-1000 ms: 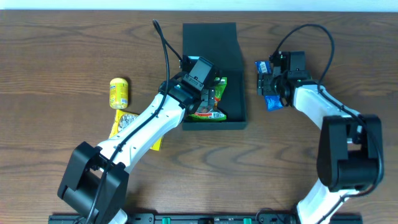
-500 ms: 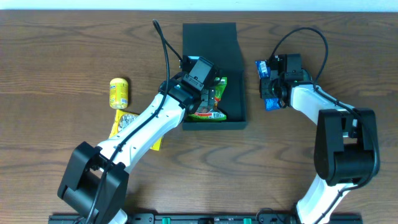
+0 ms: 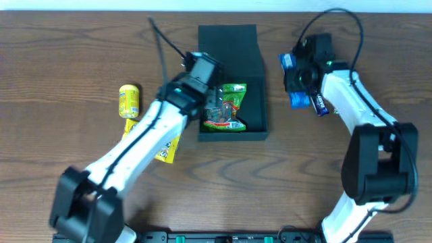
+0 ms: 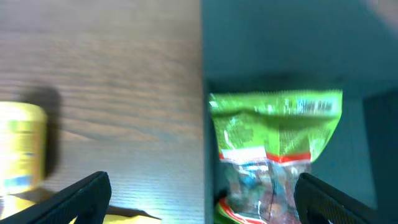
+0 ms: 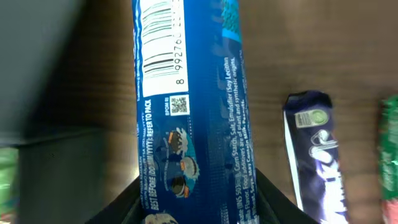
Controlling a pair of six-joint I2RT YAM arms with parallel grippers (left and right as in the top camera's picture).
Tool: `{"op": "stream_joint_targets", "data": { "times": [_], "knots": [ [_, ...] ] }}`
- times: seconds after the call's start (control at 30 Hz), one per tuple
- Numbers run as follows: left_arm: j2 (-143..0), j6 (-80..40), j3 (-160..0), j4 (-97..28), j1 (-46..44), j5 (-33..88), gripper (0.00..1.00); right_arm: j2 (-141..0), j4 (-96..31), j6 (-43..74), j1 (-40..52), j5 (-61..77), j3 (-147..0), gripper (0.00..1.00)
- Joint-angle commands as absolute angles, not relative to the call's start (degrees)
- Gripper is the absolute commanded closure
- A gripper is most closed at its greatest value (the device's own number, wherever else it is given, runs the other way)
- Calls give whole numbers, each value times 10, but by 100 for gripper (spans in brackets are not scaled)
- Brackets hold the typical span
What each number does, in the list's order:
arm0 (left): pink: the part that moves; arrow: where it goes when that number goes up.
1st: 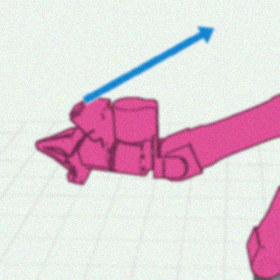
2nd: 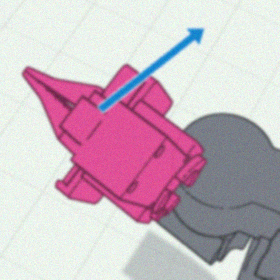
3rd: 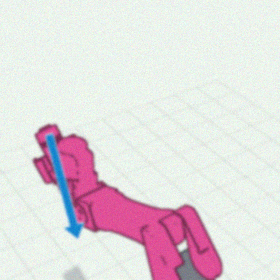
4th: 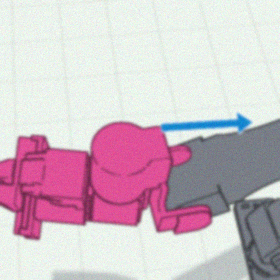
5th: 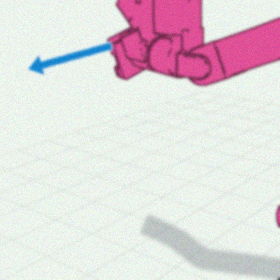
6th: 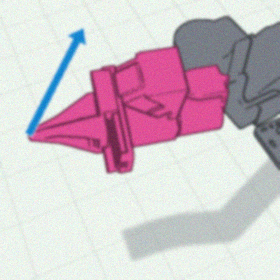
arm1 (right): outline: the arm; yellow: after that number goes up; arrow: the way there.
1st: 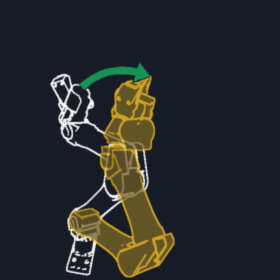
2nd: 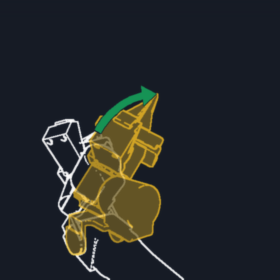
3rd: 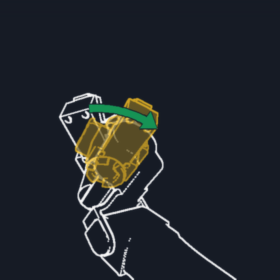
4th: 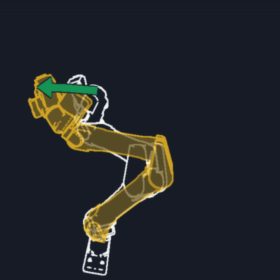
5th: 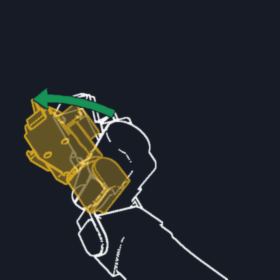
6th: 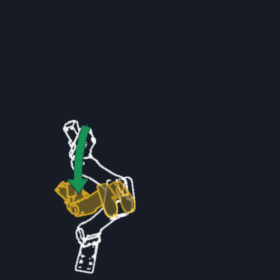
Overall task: Pack container
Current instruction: 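Place the blue bar into the box with the right gripper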
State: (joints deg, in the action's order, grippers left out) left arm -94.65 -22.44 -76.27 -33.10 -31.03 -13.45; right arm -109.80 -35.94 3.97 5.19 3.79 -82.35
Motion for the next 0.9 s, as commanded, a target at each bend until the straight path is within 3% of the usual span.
{"op": "stream_joint_targets", "data": {
  "times": [0.0,0.4,0.77,0.8,0.83,0.87],
  "knots": [
    [-897,-218,-775,-340,-284,-135,5,-1030,-396,79,89,65,-876,99],
    [-866,-227,-775,-406,-247,-95,5,-1009,-490,294,254,7,-852,99],
    [-866,-227,-775,-420,-247,-91,5,-1026,-498,329,281,-79,-846,99],
    [-866,-227,-775,-420,-247,-91,5,-1027,-498,329,282,-87,-846,96],
    [-866,-227,-775,-420,-247,-91,5,-1029,-500,329,282,-88,-846,75],
    [-866,-227,-775,-419,-247,-91,5,-1030,-500,329,282,-88,-846,62]
  ]
}}
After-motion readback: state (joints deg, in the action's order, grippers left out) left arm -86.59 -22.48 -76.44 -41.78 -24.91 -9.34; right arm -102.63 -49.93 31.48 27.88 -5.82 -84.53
